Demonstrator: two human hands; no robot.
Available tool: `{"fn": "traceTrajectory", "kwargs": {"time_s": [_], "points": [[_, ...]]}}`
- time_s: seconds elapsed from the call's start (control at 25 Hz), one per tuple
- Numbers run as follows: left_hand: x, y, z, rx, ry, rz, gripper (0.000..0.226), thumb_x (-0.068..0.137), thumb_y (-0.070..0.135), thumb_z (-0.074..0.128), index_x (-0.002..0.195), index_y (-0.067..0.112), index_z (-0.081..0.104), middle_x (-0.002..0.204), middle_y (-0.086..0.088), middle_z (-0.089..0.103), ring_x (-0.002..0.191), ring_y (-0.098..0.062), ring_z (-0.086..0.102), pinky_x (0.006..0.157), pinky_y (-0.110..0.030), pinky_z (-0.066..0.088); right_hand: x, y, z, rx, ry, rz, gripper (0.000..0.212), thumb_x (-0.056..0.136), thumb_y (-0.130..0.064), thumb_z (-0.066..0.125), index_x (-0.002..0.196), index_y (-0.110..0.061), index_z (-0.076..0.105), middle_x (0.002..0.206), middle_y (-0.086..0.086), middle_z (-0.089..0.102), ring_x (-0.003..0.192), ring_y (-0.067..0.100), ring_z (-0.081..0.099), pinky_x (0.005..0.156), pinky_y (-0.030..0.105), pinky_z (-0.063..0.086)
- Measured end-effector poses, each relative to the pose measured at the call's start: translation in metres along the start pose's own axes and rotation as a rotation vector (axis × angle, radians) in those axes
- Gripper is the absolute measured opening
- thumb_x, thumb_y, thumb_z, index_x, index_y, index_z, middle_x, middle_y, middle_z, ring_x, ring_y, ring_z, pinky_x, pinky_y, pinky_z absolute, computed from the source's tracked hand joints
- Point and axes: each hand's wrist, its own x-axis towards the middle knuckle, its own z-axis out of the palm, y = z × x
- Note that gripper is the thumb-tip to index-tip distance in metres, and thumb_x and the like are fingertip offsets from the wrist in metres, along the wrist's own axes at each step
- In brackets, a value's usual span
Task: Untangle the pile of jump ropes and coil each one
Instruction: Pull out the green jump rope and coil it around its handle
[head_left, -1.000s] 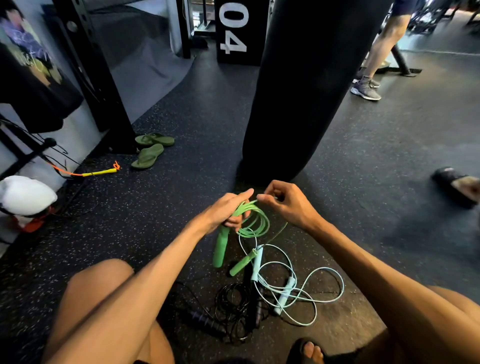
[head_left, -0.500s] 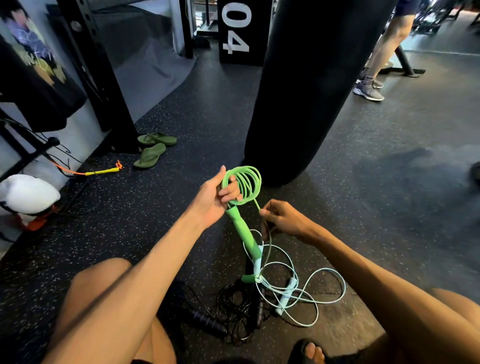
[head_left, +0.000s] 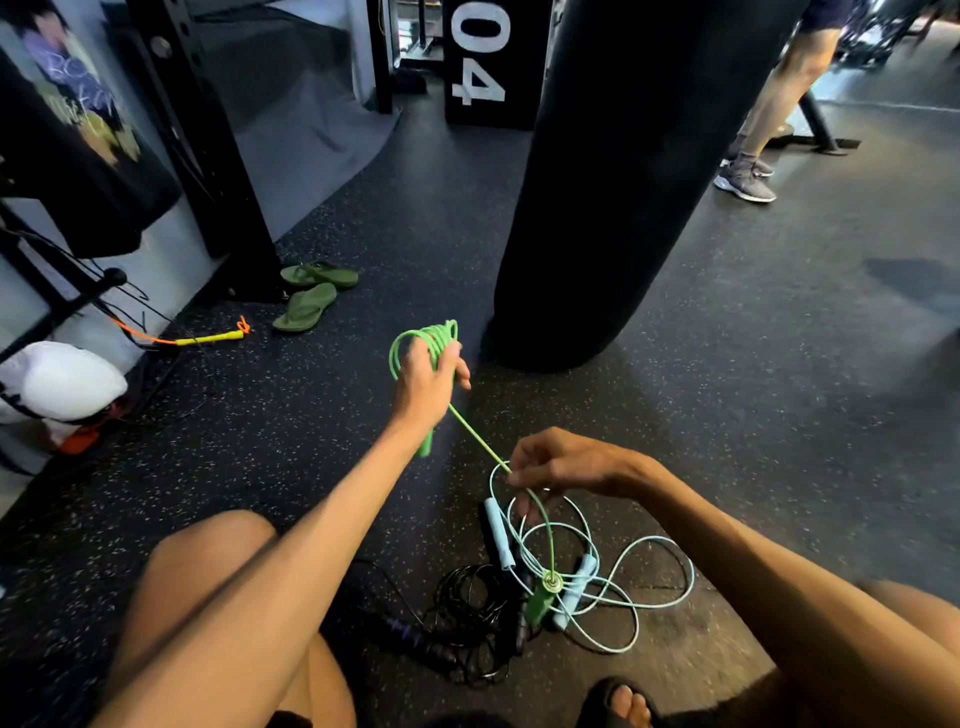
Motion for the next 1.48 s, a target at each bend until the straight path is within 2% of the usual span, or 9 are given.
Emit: {"fn": "traceTrajectory", "kwargs": {"time_s": [0.12, 0.24, 0.32, 0.52, 0.72, 0.88, 1.08, 1.32, 1.48], "points": [[-0.007, -0.002, 0.0, 0.276, -0.191, 0.079, 0.014, 0.098, 0.011, 0.051, 0.092, -0.001, 0.053, 0.069, -0.014, 0.068, 0.051, -0.005, 0.057, 0.056, -0.006, 0.039, -0.001, -0.007, -0.006, 0.005, 0.079, -0.097, 0.009, 0.096, -0.011, 0.059, 0.098, -0.002, 0.061, 0.074, 0.016, 0.063, 0.061, 0.025, 0.057, 0.057, 0.03, 0.045], [-0.012, -0.005, 0.002, 0.424, -0.403, -0.005, 0.012, 0.095, 0.016, 0.054, 0.086, 0.009, 0.054, 0.07, -0.011, 0.069, 0.053, -0.012, 0.057, 0.057, -0.018, 0.044, -0.003, -0.014, -0.012, -0.019, 0.189, -0.198, 0.014, 0.098, -0.011, 0.055, 0.092, -0.007, 0.067, 0.068, 0.01, 0.054, 0.061, 0.021, 0.046, 0.054, 0.028, 0.036], [-0.015, -0.007, 0.005, 0.325, -0.577, -0.105, 0.023, 0.097, 0.024, 0.052, 0.08, 0.008, 0.055, 0.056, -0.006, 0.061, 0.046, -0.016, 0.053, 0.053, -0.03, 0.046, -0.004, -0.017, -0.017, 0.005, 0.263, -0.24, 0.02, 0.1, -0.009, 0.051, 0.087, -0.01, 0.066, 0.061, 0.003, 0.049, 0.054, 0.012, 0.042, 0.052, 0.026, 0.034], [-0.022, 0.006, 0.006, -0.008, -0.83, -0.314, 0.054, 0.098, 0.049, 0.045, 0.062, 0.01, 0.052, 0.039, -0.001, 0.031, 0.032, -0.014, 0.028, 0.042, -0.026, 0.032, -0.002, -0.017, -0.025, -0.098, 0.478, -0.258, 0.017, 0.098, -0.019, 0.058, 0.088, -0.008, 0.067, 0.064, -0.001, 0.055, 0.058, 0.007, 0.047, 0.054, 0.023, 0.037], [-0.017, 0.015, -0.002, -0.422, -0.758, -0.41, 0.044, 0.098, 0.036, 0.049, 0.061, 0.014, 0.042, 0.037, 0.007, 0.021, 0.03, -0.008, 0.019, 0.042, -0.025, 0.033, 0.005, -0.012, -0.026, -0.079, 0.566, -0.283, 0.02, 0.097, -0.029, 0.06, 0.086, -0.012, 0.058, 0.068, 0.007, 0.059, 0.061, 0.017, 0.054, 0.056, 0.03, 0.045], [-0.009, 0.019, -0.007, -0.752, -0.623, -0.495, 0.045, 0.1, 0.037, 0.041, 0.06, 0.015, 0.041, 0.035, 0.009, 0.02, 0.029, -0.006, 0.018, 0.041, -0.023, 0.034, 0.01, -0.001, -0.023, -0.051, 0.504, -0.213, 0.016, 0.1, -0.022, 0.055, 0.092, -0.008, 0.053, 0.068, 0.012, 0.064, 0.063, 0.024, 0.059, 0.06, 0.03, 0.047], [0.0, 0.016, -0.011, -1.019, -0.359, -0.501, 0.043, 0.104, 0.04, 0.032, 0.075, 0.013, 0.048, 0.045, 0.007, 0.028, 0.039, -0.008, 0.027, 0.058, -0.025, 0.038, 0.014, 0.008, -0.006, -0.015, 0.398, -0.128, 0.01, 0.097, -0.013, 0.059, 0.099, -0.007, 0.051, 0.086, 0.021, 0.073, 0.074, 0.02, 0.063, 0.069, 0.034, 0.052], [-0.001, 0.011, 0.001, -0.79, -0.129, -0.33, 0.025, 0.105, 0.021, 0.038, 0.092, 0.005, 0.053, 0.059, 0.0, 0.049, 0.055, -0.014, 0.046, 0.071, -0.032, 0.042, 0.01, -0.007, 0.008, 0.173, 0.271, -0.111, 0.02, 0.096, -0.006, 0.059, 0.112, -0.001, 0.049, 0.092, 0.023, 0.07, 0.077, 0.024, 0.066, 0.062, 0.027, 0.053], [-0.009, 0.011, 0.008, -0.104, -0.074, -0.027, 0.017, 0.102, 0.015, 0.045, 0.095, 0.002, 0.053, 0.062, -0.002, 0.06, 0.051, -0.004, 0.056, 0.066, -0.02, 0.043, 0.01, -0.016, 0.016, 0.396, 0.145, -0.108, 0.019, 0.098, -0.003, 0.053, 0.116, -0.002, 0.048, 0.094, 0.022, 0.066, 0.078, 0.033, 0.066, 0.059, 0.033, 0.056]]}}
